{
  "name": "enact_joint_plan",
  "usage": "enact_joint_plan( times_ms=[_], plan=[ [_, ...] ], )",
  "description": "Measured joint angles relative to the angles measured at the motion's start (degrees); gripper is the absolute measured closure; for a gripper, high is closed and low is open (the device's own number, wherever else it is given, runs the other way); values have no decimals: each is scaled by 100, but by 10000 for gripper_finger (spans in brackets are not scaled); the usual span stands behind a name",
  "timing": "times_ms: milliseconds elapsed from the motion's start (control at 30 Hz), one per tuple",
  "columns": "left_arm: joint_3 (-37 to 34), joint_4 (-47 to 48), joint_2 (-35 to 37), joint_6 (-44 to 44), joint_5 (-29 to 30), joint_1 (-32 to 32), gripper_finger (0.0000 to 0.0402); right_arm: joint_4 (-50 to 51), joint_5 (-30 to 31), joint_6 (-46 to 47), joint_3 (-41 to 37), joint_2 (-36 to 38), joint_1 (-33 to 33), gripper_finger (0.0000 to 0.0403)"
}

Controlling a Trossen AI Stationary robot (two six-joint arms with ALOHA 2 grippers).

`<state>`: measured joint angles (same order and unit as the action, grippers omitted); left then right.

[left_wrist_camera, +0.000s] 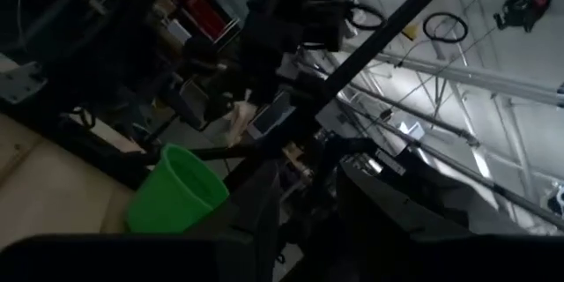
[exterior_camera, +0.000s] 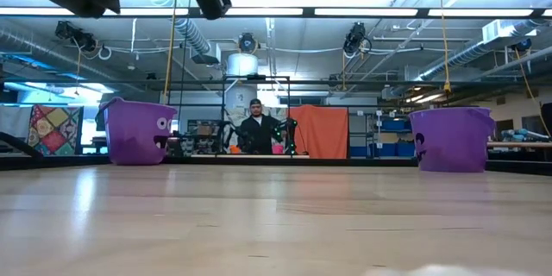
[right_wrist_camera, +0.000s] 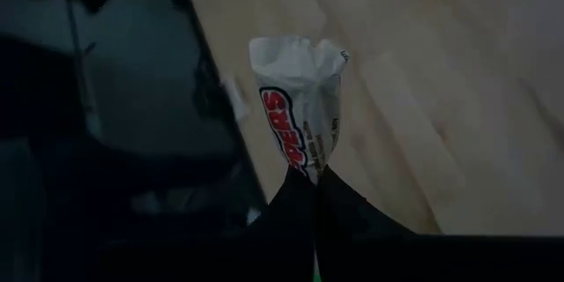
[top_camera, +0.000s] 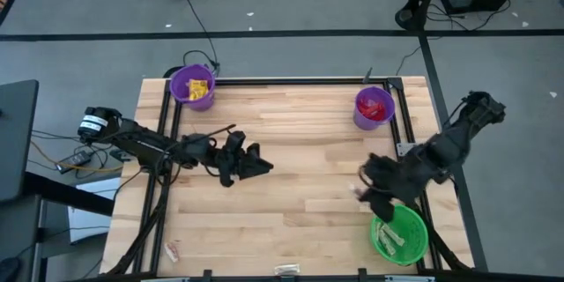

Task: Sort candy by brand, put in halloween buckets
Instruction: Put the white chocolate bar into the green bucket

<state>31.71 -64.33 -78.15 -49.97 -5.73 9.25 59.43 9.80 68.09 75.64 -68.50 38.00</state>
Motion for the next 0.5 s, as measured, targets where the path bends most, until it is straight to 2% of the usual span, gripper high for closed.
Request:
enact_joint_plan(
  times_ms=[133,267,367,500],
  plan=[
    [114,24,0,184,15,28,282,588,-77,621,2,19,520,402],
    [163,92,0,154,493,27,282,1216,-754,1242,2,-192,868,402],
    [165,141,0,146,662,25,282,1296,-1129,1461,2,-354,1031,402],
    [165,386,0,140,735,27,282,1301,-1094,1873,2,-553,1211,392]
  ],
)
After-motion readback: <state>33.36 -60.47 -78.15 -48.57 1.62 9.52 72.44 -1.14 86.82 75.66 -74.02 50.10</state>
